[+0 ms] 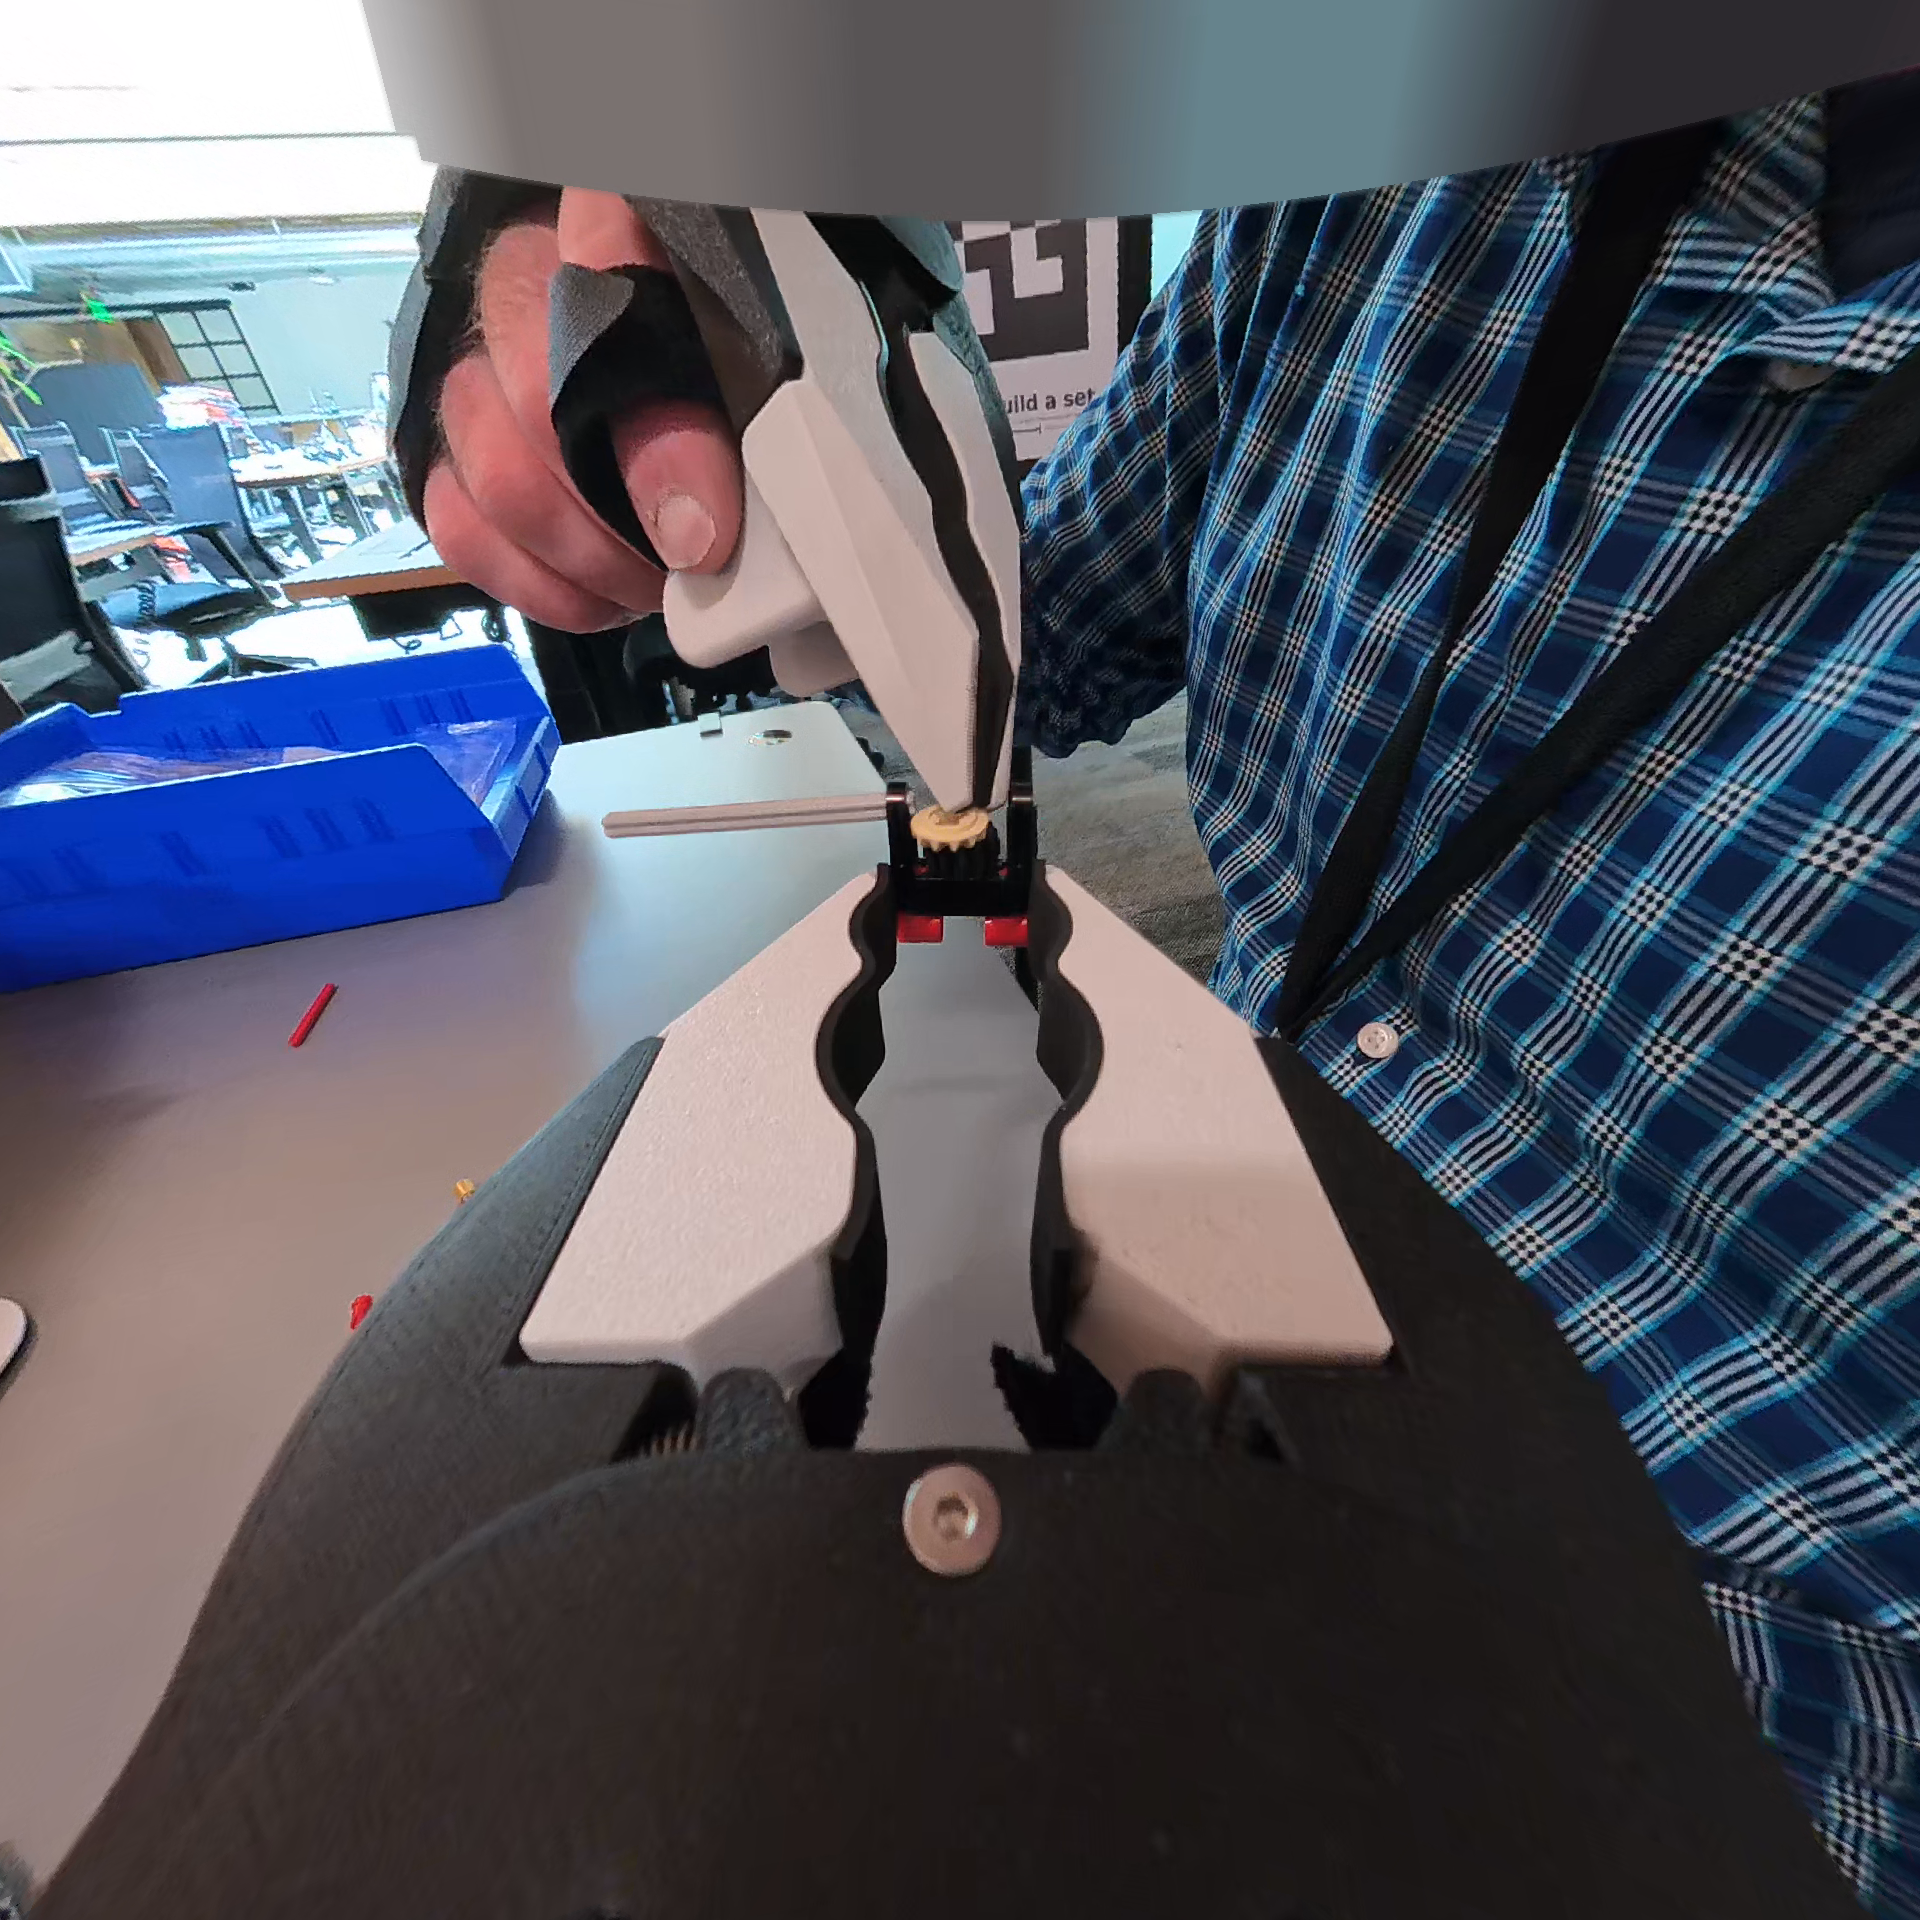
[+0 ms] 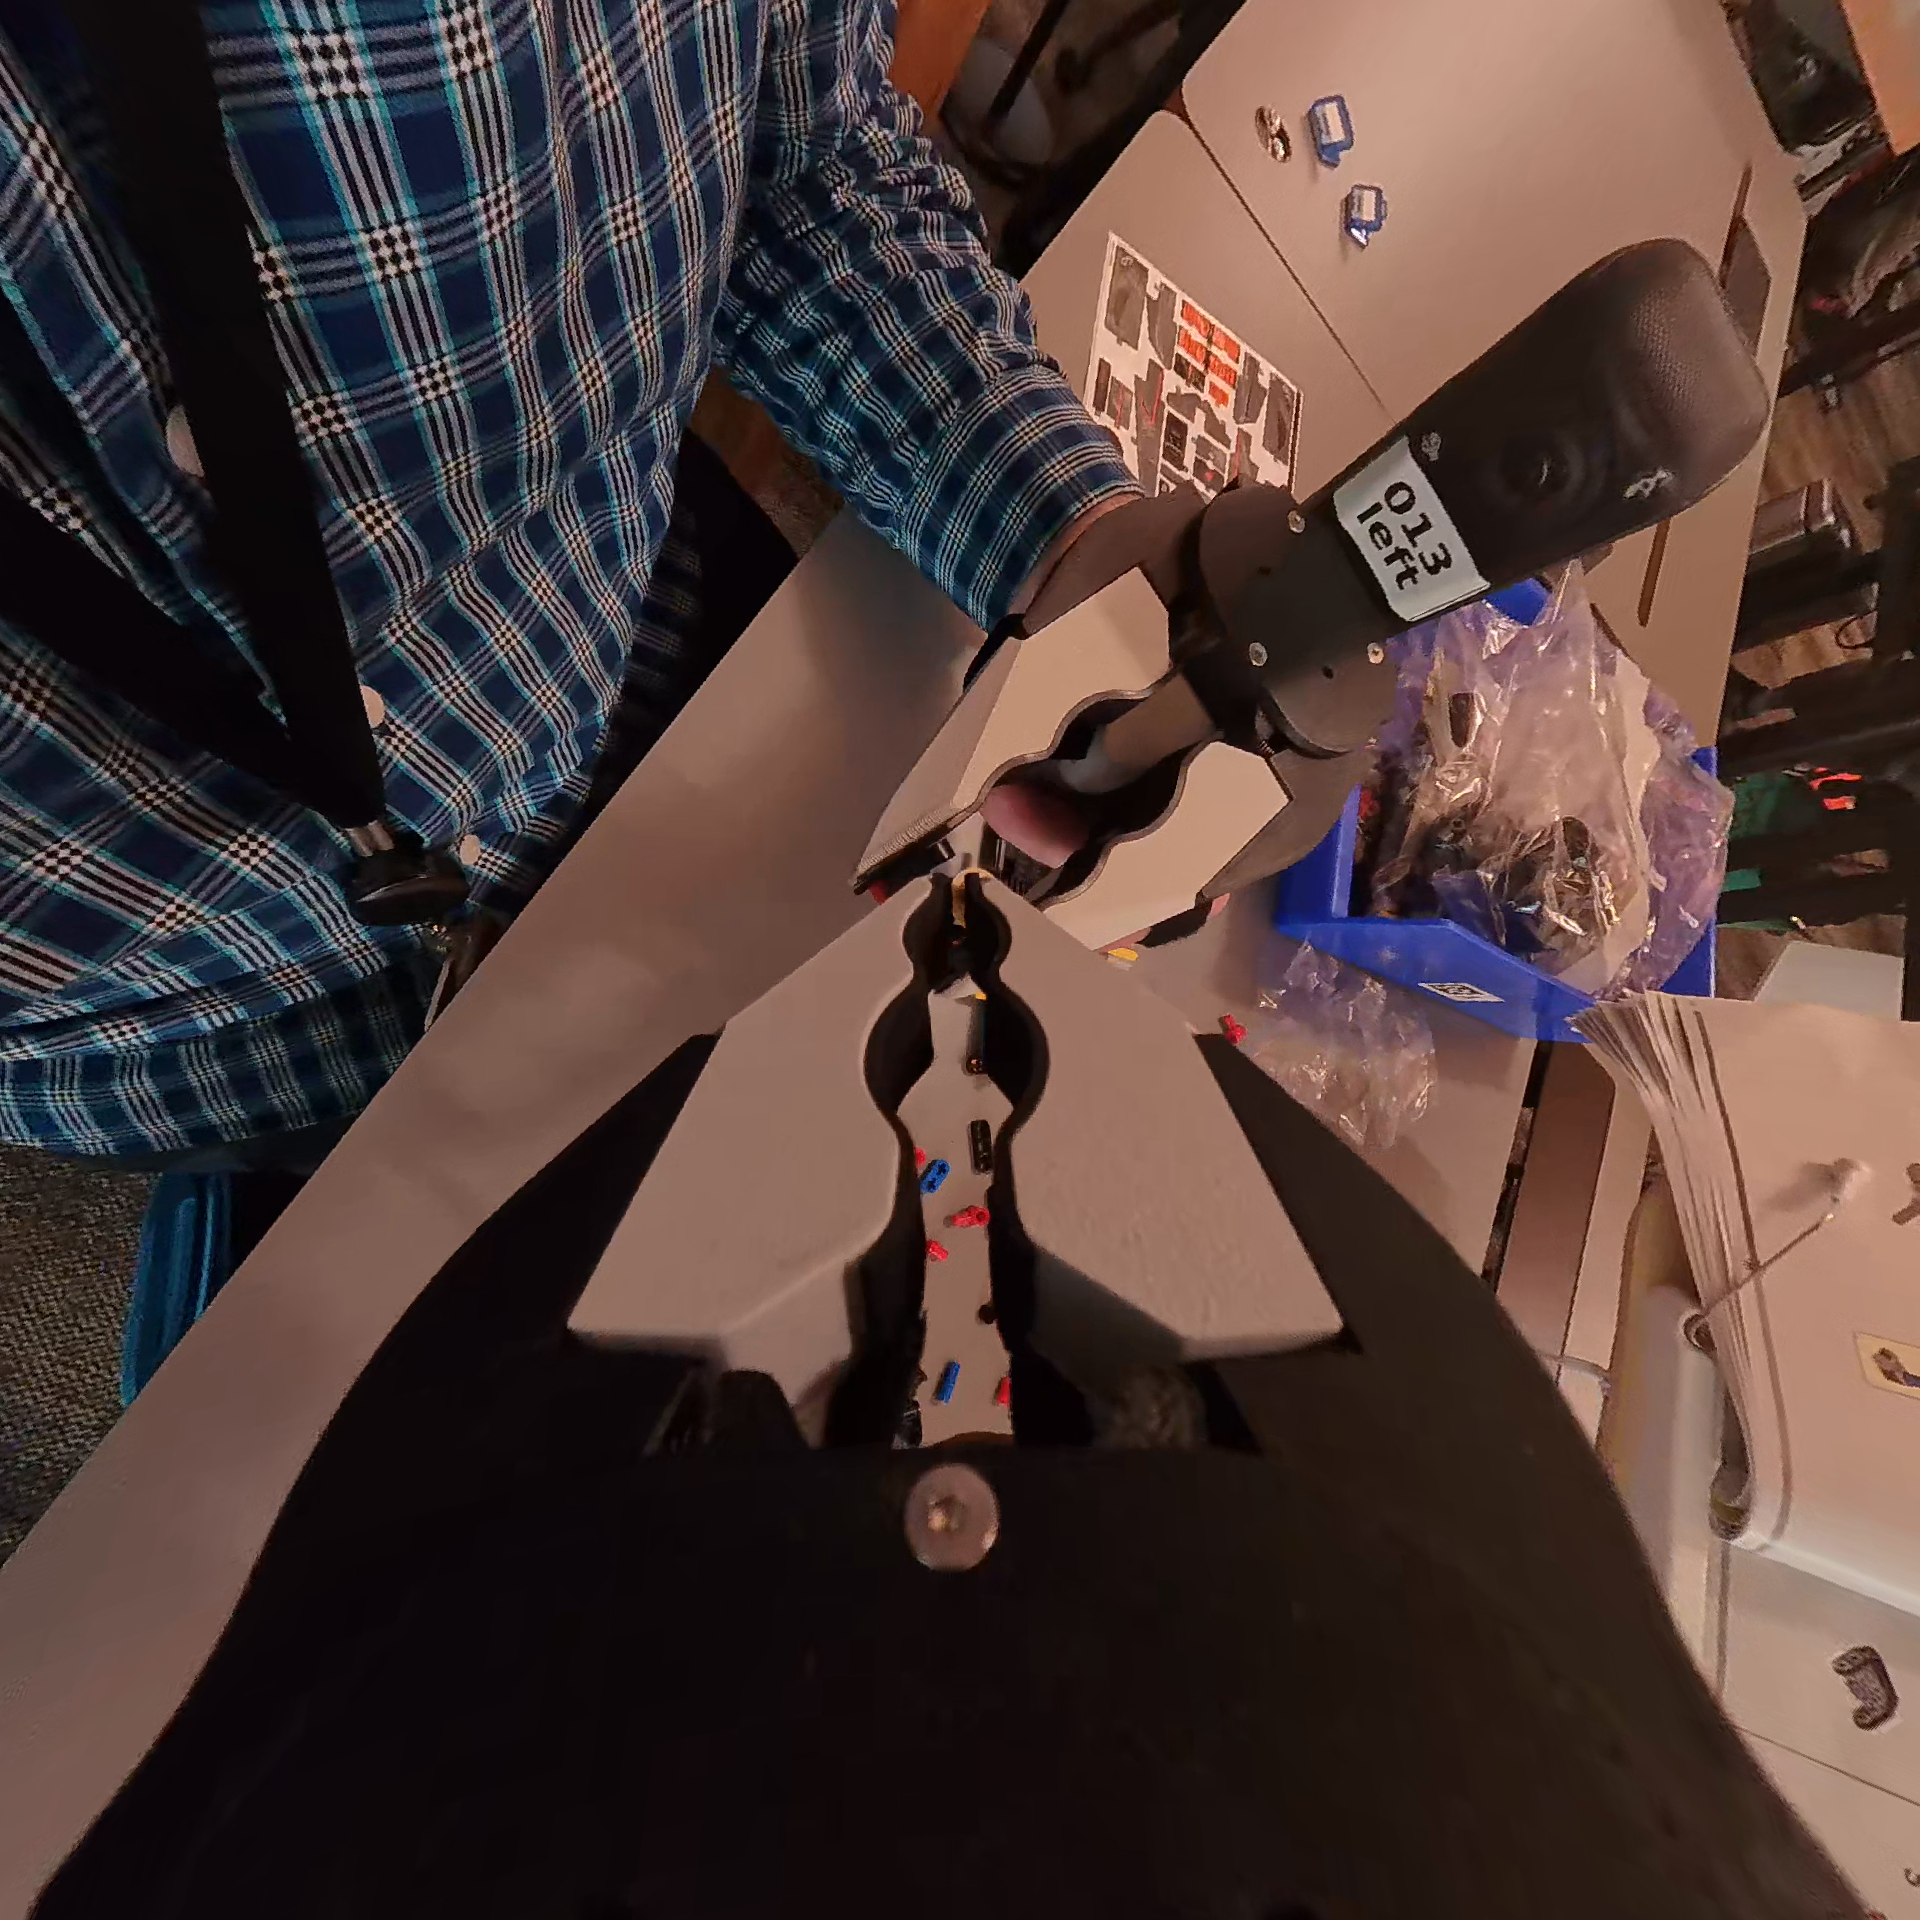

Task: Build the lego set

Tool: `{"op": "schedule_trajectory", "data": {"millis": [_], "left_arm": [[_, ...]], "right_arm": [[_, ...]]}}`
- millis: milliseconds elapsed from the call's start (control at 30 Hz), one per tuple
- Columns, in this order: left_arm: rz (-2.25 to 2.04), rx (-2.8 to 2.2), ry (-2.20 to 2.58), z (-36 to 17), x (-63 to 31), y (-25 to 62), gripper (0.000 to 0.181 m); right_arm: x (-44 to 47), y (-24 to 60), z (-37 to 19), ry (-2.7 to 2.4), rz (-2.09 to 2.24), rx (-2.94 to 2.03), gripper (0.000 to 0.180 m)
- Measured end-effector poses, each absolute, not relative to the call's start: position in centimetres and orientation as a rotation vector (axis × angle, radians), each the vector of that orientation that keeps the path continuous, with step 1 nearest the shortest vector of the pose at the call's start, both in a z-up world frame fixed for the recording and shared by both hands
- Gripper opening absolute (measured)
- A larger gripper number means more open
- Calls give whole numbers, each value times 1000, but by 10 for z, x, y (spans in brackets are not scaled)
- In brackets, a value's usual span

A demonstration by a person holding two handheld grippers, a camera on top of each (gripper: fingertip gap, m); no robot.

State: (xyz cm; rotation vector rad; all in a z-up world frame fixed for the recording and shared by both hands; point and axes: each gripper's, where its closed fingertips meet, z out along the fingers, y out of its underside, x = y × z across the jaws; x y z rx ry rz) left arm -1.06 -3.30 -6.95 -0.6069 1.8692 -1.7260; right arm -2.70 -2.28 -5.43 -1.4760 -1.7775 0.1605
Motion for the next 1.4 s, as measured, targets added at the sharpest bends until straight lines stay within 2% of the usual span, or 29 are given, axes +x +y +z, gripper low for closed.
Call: {"op": "schedule_trajectory", "data": {"millis": [1400], "left_arm": [[-1569,-639,1839,-72,1,-30,23]], "right_arm": [[-9,-18,-47,-1354,428,-1691,0]]}}
